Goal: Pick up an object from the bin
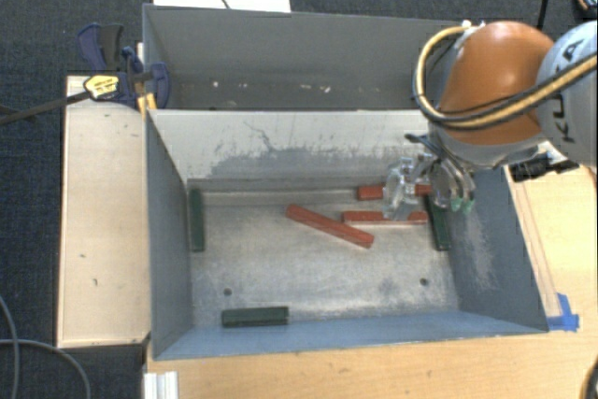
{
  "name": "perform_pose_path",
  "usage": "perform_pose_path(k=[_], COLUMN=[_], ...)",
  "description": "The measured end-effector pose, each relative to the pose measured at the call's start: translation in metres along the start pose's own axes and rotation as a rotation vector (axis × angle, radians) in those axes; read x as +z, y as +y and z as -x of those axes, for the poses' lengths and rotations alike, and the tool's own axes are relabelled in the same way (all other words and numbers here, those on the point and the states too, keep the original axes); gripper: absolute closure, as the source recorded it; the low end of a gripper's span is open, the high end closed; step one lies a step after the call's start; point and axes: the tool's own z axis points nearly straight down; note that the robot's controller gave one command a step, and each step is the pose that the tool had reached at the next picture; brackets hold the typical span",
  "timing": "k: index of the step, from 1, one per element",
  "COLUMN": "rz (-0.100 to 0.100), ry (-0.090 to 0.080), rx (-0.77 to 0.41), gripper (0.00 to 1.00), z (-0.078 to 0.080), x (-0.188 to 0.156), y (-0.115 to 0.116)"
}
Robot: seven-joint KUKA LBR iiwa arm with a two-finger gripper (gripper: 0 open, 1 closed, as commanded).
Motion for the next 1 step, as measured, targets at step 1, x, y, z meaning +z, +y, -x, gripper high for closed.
perform_pose_path(k=[1], rz=[0.000], ry=[0.008], rx=[-0.001], gripper=[0.00], z=[-0.0013], x=[0.0047], y=[0.0006])
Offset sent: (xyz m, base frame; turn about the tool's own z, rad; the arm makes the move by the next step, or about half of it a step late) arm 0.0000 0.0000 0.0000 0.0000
